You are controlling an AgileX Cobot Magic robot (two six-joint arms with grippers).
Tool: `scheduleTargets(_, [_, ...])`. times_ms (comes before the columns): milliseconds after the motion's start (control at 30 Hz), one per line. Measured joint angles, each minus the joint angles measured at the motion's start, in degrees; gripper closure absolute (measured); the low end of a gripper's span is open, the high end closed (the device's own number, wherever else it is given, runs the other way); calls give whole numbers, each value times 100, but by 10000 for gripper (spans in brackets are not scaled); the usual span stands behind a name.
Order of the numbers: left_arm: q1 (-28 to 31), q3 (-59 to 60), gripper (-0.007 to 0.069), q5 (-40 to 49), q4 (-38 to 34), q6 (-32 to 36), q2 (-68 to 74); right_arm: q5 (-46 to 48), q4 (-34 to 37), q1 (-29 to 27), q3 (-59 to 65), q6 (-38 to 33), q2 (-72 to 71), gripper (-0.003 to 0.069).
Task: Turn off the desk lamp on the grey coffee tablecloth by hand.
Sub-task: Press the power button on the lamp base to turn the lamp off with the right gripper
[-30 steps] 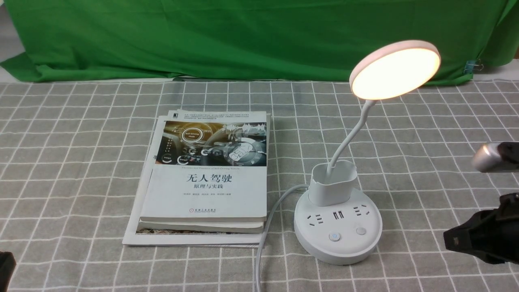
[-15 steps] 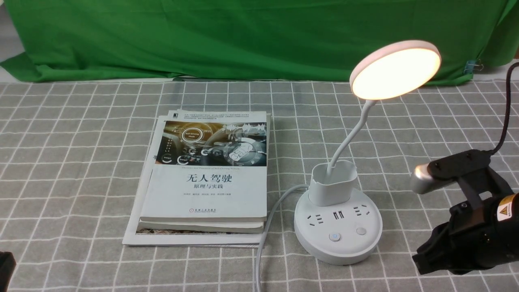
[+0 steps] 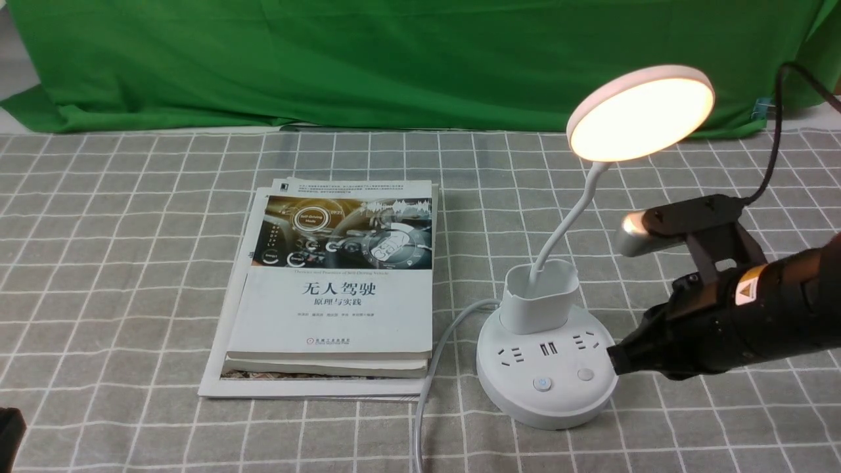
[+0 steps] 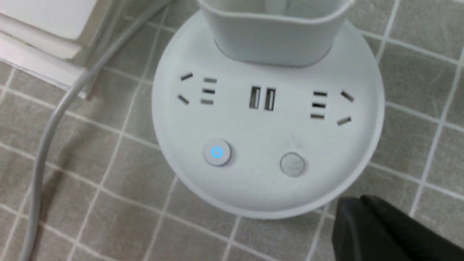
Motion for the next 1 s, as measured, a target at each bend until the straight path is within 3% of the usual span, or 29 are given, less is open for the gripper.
scheduleTargets(333, [0, 0, 624, 0, 0, 0, 0, -96, 104, 369, -219, 0, 860, 634])
scheduleTargets(1000, [0, 0, 624, 0, 0, 0, 0, -65, -251, 373, -622, -247, 1072, 631])
